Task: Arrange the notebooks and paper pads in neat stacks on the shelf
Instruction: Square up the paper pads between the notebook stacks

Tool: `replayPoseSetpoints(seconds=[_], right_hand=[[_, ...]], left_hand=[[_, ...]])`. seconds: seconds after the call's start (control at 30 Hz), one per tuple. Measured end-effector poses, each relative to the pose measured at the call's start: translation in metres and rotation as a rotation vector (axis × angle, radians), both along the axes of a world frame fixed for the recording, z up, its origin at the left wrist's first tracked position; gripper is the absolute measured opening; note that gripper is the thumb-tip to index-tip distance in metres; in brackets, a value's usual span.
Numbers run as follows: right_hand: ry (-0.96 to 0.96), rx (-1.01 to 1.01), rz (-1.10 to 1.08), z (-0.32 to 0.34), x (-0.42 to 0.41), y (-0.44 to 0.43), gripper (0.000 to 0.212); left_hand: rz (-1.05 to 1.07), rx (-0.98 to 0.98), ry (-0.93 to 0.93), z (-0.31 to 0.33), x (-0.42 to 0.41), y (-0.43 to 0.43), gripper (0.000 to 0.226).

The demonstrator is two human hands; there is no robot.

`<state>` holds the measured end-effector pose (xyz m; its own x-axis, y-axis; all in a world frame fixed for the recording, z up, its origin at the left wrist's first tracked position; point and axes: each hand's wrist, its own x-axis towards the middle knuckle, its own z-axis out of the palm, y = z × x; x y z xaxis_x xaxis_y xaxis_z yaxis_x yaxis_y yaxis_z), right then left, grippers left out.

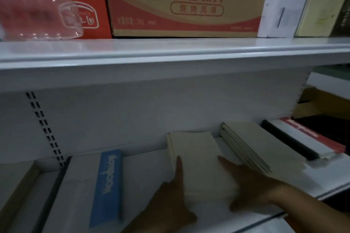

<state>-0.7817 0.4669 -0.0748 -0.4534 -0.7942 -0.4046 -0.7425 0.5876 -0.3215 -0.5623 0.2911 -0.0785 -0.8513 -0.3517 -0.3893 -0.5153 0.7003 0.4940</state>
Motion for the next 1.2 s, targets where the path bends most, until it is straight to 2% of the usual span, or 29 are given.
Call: replayPoseSetpoints(seconds=[0.03, 0.13, 0.17, 0.4, 0.63, 0.83, 0.97, 1.2], right_hand=[[-0.014, -0.027, 0.023, -0.004, -0.007, -0.002, 0.129], [0.021, -0.111, 0.051, -0.012, -0.022, -0.01, 0.125], [0.029, -0.136, 0.064, -0.013, -0.026, -0.012, 0.125], [0.11, -0.156, 0.165, -0.019, -0.03, -0.017, 0.122], [0.017, -0.191, 0.247, -0.022, 0.006, -0.041, 0.116], [-0.017, -0.127, 0.309, -0.019, 0.027, -0.062, 0.11], [0.009, -0.069, 0.315, -0.01, 0.02, -0.069, 0.116], [-0.049, -0.113, 0.21, -0.005, 0.02, -0.069, 0.12]], left_hand=[[0.049, -0.065, 0.032, 0.008, -0.037, 0.033, 0.129], [0.122, -0.177, 0.153, -0.01, -0.061, 0.053, 0.121], [0.13, -0.221, 0.118, -0.01, -0.063, 0.053, 0.118], [0.213, -0.225, 0.203, -0.016, -0.056, 0.049, 0.111], [0.329, -0.22, 0.113, -0.021, -0.019, 0.034, 0.115], [0.256, -0.287, 0.051, -0.01, 0.007, 0.013, 0.114], [0.239, -0.301, 0.044, -0.011, 0.002, 0.006, 0.118], [0.276, -0.259, 0.116, -0.018, 0.002, -0.002, 0.12]])
